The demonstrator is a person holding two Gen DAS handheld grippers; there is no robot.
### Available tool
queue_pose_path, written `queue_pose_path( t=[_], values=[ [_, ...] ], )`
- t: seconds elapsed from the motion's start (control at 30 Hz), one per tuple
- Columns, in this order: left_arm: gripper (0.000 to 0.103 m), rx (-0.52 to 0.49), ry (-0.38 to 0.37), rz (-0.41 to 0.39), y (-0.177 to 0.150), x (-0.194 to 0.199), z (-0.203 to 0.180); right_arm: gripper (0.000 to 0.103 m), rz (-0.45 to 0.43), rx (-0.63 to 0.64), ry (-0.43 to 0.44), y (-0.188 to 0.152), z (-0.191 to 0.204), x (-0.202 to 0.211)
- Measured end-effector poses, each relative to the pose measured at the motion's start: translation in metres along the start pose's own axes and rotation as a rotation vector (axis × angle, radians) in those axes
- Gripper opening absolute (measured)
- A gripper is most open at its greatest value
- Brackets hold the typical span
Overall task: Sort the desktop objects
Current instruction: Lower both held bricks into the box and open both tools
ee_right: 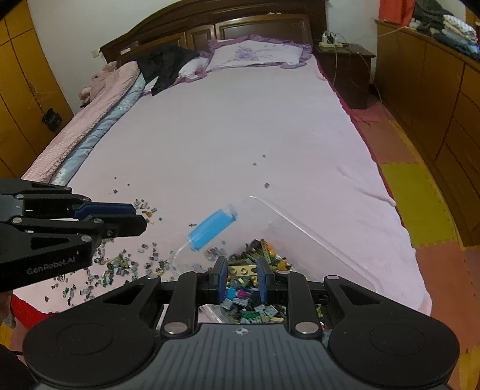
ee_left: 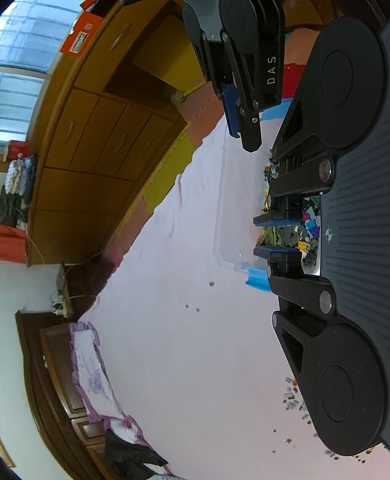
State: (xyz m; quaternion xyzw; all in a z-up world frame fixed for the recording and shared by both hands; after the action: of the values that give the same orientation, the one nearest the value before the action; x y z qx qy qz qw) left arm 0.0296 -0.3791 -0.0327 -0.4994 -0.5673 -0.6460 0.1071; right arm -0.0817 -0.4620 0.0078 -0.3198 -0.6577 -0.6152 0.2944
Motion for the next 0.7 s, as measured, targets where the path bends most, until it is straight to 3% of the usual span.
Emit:
queue_pose_path(
  t=[0.7],
  values=[
    [0.015, -0.016, -0.020, 0.041, 0.003, -0.030, -0.047, 0.023, 0.025, -0.008, 0.005, -0.017, -0.046, 0.000]
  ],
)
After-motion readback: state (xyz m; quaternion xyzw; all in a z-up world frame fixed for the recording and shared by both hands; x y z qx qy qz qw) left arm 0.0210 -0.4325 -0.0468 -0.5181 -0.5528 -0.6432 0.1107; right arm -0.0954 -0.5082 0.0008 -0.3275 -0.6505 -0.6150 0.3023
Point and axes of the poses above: each gripper's, at about its wrist camera, not at the fingertips, and x roughly against the way its jaws point, z to its left, y to its top, the point moved 6 cm from there along -x, roughly the way its jaws point, and after that the axes turned 11 degrees about x, right-handed, at the moved point
